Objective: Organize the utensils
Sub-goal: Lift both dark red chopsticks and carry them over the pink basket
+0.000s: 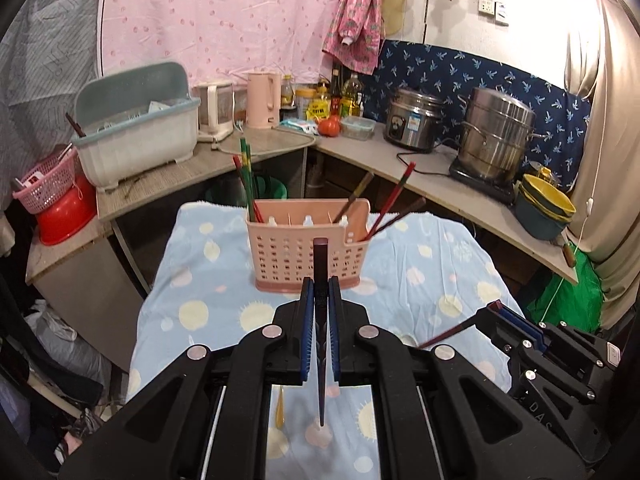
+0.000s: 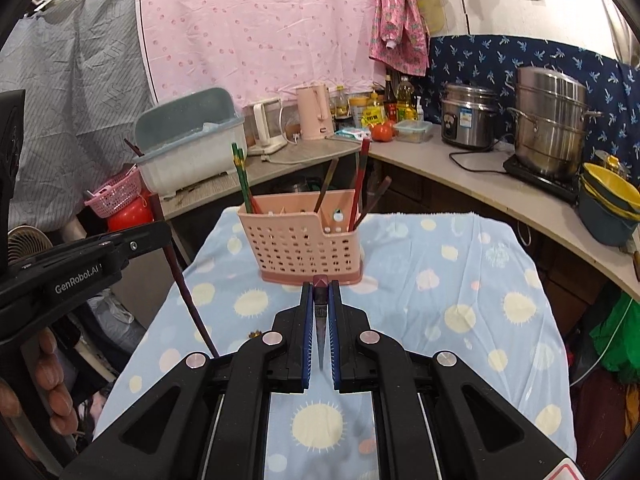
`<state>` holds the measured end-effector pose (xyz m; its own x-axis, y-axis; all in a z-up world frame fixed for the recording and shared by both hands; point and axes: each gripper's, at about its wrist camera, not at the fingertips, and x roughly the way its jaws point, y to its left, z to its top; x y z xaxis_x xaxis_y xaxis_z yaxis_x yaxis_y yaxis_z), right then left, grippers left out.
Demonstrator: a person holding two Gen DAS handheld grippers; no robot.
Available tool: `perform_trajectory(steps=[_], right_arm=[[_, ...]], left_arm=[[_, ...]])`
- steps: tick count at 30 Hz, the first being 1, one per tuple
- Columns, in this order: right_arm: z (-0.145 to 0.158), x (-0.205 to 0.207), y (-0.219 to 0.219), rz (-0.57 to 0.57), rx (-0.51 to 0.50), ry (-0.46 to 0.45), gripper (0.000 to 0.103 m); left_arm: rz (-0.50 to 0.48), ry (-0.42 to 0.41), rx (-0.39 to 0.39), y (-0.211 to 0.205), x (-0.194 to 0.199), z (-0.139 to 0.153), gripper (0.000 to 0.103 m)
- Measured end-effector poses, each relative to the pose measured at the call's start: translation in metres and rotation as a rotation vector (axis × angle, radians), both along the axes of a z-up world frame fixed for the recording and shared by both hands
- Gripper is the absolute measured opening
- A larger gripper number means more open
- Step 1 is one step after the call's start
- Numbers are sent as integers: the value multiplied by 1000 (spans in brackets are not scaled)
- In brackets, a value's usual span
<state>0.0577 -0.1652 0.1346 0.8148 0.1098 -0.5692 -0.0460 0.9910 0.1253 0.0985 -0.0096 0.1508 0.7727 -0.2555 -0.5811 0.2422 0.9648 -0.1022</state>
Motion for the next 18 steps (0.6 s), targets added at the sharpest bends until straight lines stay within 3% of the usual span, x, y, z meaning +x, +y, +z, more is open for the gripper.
perform_trajectory(steps=[18], right_arm=[[88, 56, -1, 11, -12, -166, 7]], left_arm=[[30, -158, 26, 2, 52, 86, 7]])
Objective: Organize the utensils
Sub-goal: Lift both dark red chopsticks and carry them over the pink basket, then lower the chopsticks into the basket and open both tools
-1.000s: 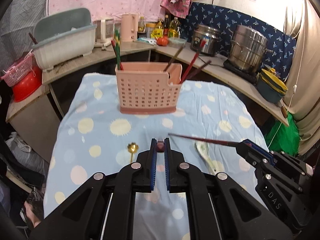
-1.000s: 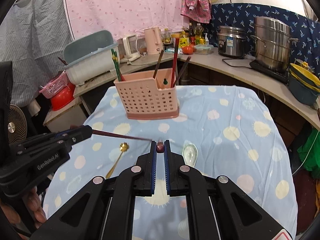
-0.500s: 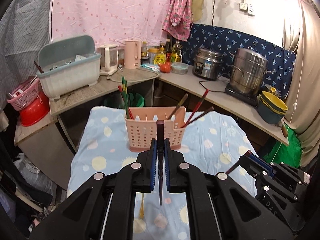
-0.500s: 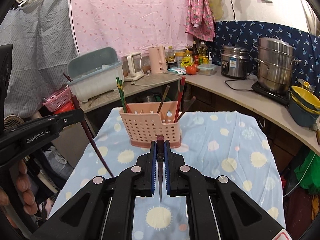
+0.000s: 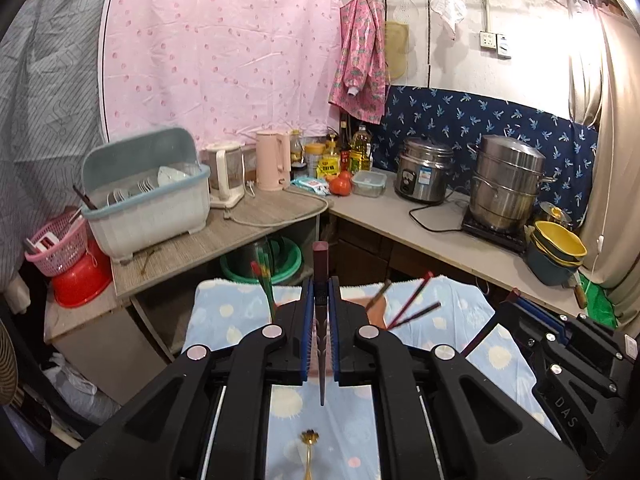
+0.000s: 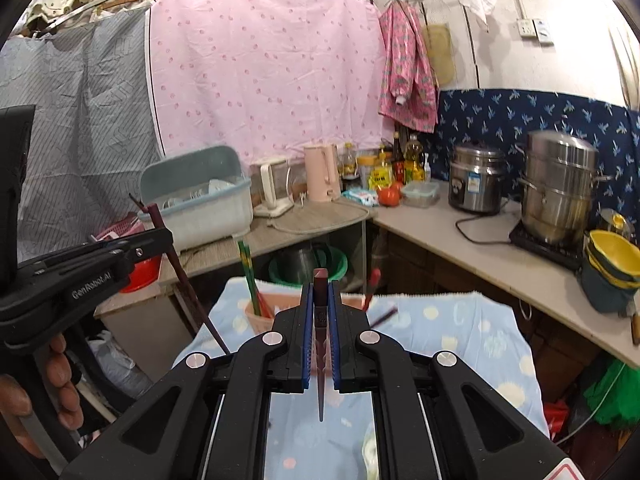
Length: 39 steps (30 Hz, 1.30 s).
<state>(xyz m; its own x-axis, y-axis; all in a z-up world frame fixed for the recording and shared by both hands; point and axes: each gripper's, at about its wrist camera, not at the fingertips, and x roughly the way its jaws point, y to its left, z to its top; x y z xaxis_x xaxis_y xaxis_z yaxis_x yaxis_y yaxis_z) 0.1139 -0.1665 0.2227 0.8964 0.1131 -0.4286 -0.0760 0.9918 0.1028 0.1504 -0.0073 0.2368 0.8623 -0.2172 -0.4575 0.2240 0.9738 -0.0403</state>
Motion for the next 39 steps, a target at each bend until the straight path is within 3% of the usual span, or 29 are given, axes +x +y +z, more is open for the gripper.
perform_trajectory(steps=[8, 16, 26, 39], right_arm=[[29, 47, 10, -5, -10, -62, 7], [35, 94, 22, -10, -4, -78, 7], [5, 138, 35, -3, 4, -58, 7], [-42, 158, 41, 7, -2, 30, 7]], left_arm=[[20, -47, 10, -1, 40, 26, 7], [36, -56, 13, -1, 77, 27, 7], [38, -19, 8, 0, 113, -1, 7], [42, 57, 15, 0, 137, -40, 7]])
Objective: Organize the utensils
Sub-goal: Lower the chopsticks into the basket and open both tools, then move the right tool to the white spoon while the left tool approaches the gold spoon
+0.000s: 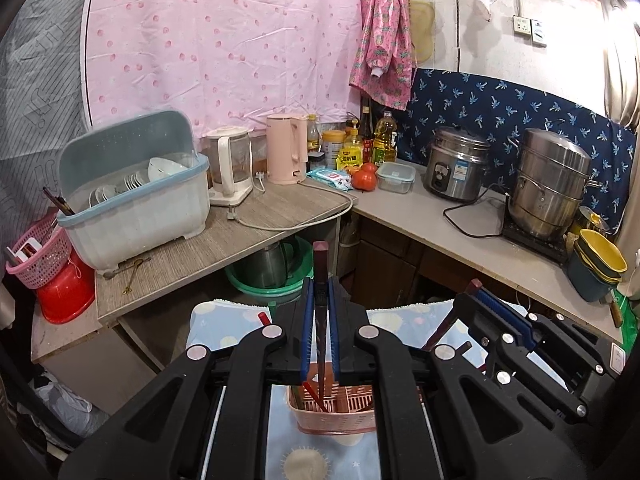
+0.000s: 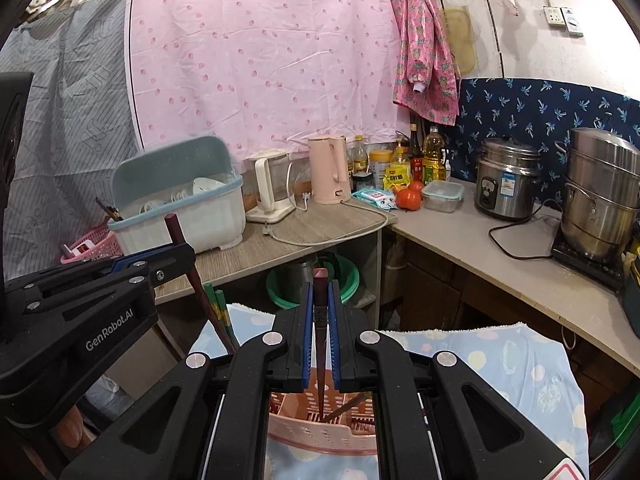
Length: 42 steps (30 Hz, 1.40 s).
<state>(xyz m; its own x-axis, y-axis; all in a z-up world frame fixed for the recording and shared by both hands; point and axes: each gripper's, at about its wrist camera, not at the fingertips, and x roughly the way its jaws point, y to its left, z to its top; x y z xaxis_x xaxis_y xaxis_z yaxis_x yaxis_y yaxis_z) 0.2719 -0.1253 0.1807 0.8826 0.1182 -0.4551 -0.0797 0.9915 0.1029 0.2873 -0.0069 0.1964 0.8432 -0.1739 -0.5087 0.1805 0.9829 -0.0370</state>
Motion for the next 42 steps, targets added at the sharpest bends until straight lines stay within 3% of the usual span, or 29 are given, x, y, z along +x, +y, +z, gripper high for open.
perform_trajectory(steps=[5, 7, 9, 11, 25, 42], right_arm=[[-8, 1, 3, -16, -16, 6, 10], [-9, -1, 3, -21, -22, 0, 21], [-9, -3, 4, -23, -24, -6, 24], [-10, -4, 5, -16, -28, -3, 24], [-17, -26, 3, -20, -24, 18, 24], [-25, -94, -19, -60, -18, 51, 24]], left_arm=[[15, 15, 1, 2, 5, -8, 8], [29, 12, 5, 3, 5, -10, 12], [37, 7, 8, 3, 4, -10, 30], [41, -5, 13, 3, 1, -10, 34], [36, 22, 19, 5, -17, -19, 34], [18, 35, 18, 1, -74, -22, 34]])
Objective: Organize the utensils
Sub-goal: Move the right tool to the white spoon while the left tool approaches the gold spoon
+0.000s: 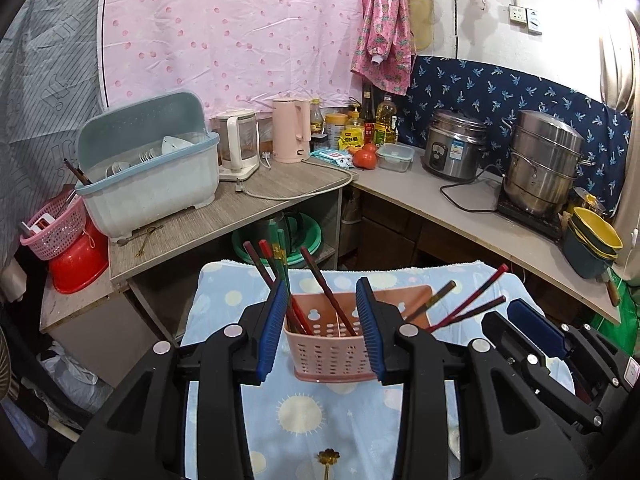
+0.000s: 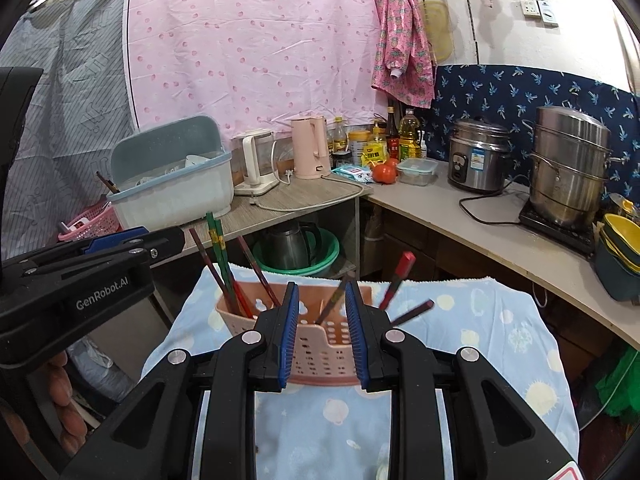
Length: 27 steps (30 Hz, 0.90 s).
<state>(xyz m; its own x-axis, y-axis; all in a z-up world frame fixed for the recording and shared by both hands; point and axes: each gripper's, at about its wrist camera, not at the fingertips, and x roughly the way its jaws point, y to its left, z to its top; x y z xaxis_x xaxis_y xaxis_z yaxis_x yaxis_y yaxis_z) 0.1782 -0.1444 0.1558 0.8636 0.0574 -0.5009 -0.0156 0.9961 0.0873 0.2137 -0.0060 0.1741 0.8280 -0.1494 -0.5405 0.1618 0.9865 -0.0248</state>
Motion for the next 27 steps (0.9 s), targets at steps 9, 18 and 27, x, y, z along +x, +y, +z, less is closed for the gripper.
perform_trajectory(steps=[9, 18, 27], right_arm=[[-29, -40, -15, -31, -8, 60, 24], [-83, -73, -30, -59, 5, 173, 24], [-126, -89, -40, -72, 0, 262, 24]], left_arm=[[-19, 46, 2, -7, -33, -26, 34], [-45, 131, 22, -17, -62, -75, 34], [-37, 228, 17, -15, -77, -126, 34]])
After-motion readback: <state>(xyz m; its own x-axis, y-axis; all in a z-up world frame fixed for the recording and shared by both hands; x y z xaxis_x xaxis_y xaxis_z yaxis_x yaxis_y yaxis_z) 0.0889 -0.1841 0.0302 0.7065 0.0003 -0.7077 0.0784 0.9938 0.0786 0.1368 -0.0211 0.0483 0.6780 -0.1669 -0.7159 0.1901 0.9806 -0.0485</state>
